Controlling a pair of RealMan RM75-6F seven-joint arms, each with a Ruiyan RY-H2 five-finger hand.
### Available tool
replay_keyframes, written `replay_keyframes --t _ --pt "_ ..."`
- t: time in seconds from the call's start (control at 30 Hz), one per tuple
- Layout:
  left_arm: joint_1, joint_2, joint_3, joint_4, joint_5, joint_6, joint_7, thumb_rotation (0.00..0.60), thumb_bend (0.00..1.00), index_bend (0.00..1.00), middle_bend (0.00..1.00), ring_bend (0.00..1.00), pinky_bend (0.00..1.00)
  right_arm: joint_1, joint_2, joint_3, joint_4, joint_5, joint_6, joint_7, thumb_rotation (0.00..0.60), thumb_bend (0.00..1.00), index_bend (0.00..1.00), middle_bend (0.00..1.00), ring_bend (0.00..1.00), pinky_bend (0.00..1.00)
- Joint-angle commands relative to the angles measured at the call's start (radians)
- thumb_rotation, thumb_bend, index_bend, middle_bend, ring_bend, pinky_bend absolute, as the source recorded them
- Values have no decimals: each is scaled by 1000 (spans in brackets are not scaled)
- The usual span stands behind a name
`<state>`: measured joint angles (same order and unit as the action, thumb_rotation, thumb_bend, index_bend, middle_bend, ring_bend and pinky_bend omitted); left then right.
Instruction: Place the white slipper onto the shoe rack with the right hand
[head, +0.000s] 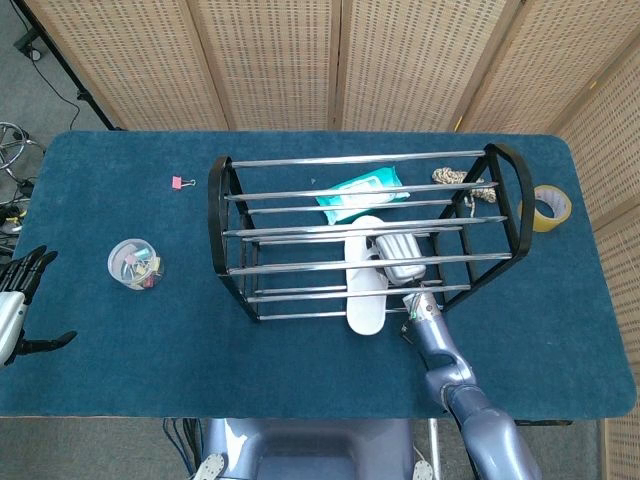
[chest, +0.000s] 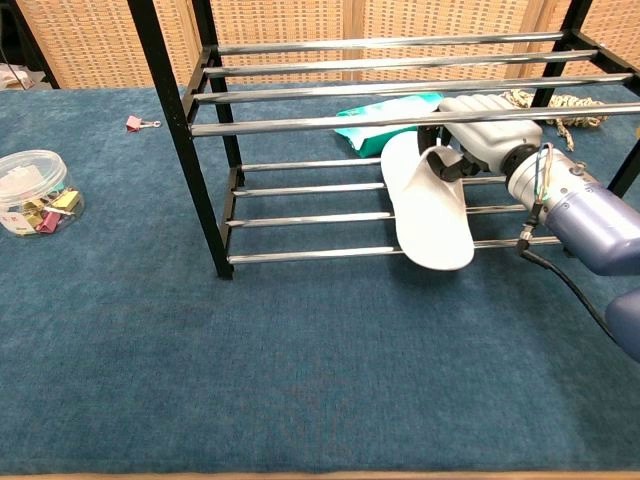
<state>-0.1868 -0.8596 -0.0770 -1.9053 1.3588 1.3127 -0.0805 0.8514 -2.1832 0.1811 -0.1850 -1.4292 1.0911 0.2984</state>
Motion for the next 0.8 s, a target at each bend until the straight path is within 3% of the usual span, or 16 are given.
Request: replay_keyframes --t 0.03,0.1,0.2,0.8 --pt "0 1 0 0 2 1 -1 600 0 0 0 0 0 2 26 0 -45 9 -69 27 600 513 302 236 191 377" --pt "1 1 1 -1 4 3 -2 600 0 0 0 0 0 3 42 7 -77 20 -108 35 600 417 196 128 88 292" --pt "3 2 1 -1 6 5 -2 600 0 0 0 0 0 1 60 9 -113 23 -106 16 600 378 154 73 34 238" --pt "7 5 8 -5 27 12 -8 600 0 0 0 0 0 -47 111 3 -273 13 -9 -73 600 372 170 72 29 234"
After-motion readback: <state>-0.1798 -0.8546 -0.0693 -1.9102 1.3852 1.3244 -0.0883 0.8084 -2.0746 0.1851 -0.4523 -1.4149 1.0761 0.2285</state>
